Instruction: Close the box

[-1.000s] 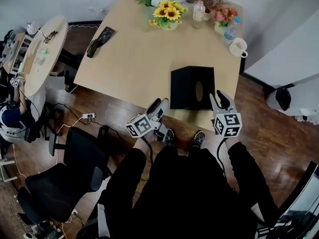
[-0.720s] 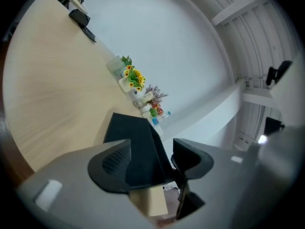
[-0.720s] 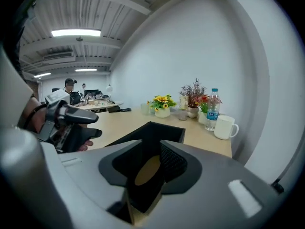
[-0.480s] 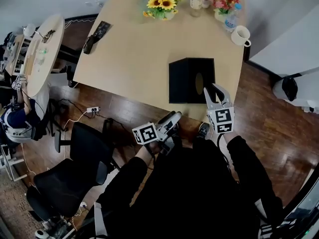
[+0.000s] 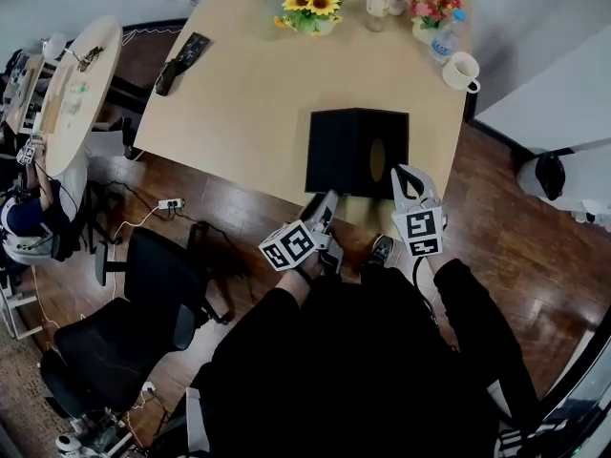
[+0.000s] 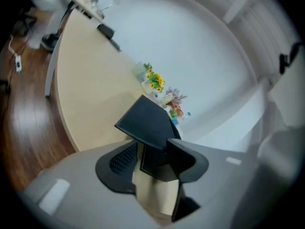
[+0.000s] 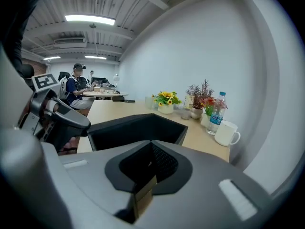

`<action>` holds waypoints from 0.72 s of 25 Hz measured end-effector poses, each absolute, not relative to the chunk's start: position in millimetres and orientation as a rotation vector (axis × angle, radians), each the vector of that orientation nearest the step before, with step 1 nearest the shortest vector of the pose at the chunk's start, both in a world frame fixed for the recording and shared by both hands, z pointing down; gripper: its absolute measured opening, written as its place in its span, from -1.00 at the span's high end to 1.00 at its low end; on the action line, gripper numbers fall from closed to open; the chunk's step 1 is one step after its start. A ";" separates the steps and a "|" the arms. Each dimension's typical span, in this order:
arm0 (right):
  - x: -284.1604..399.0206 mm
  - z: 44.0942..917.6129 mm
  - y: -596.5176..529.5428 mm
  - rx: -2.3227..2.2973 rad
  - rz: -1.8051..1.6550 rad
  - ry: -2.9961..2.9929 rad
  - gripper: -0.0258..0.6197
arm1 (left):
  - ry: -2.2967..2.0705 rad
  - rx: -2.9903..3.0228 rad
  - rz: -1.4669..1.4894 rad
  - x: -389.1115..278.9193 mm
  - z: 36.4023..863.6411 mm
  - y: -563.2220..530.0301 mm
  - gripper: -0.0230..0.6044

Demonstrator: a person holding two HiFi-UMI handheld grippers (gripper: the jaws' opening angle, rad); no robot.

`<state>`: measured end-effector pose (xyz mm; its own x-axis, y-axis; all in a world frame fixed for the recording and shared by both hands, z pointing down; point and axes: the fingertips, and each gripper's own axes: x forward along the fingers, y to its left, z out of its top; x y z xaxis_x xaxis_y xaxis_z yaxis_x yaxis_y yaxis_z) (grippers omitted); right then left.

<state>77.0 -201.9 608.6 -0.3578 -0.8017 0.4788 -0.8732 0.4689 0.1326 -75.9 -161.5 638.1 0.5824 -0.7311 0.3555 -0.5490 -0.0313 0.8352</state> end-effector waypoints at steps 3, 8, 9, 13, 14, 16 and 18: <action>77.2 608.7 -201.4 1.398 0.207 -2.248 0.92 | -1.190 1.948 -0.053 -82.2 613.5 -159.2 0.53; 76.4 608.1 -202.3 1.412 0.230 -2.272 0.92 | -1.150 2.483 0.228 -49.9 553.2 -147.0 0.57; 75.9 608.1 -202.5 1.411 0.249 -2.283 0.92 | -1.084 2.573 0.271 -36.1 545.2 -142.1 0.57; 98.0 597.3 -200.5 1.516 0.377 -2.283 0.92 | -0.789 2.682 0.378 15.2 548.7 -128.6 0.56; 115.4 587.4 -198.4 1.616 0.402 -2.253 0.92 | -0.751 2.660 0.387 21.2 554.2 -127.1 0.56; 152.3 559.8 -193.2 1.825 0.426 -2.193 0.92 | -0.731 2.621 0.392 23.1 561.5 -127.7 0.56; 175.3 528.8 -188.6 1.932 0.398 -2.193 0.92 | -0.741 2.583 0.367 19.9 562.7 -131.4 0.56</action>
<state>175.3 -188.6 528.8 -0.1318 -0.9393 0.3168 -0.9907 0.1140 -0.0742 19.9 -131.4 562.7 0.8226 -0.4403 0.3599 -0.5530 -0.7670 0.3255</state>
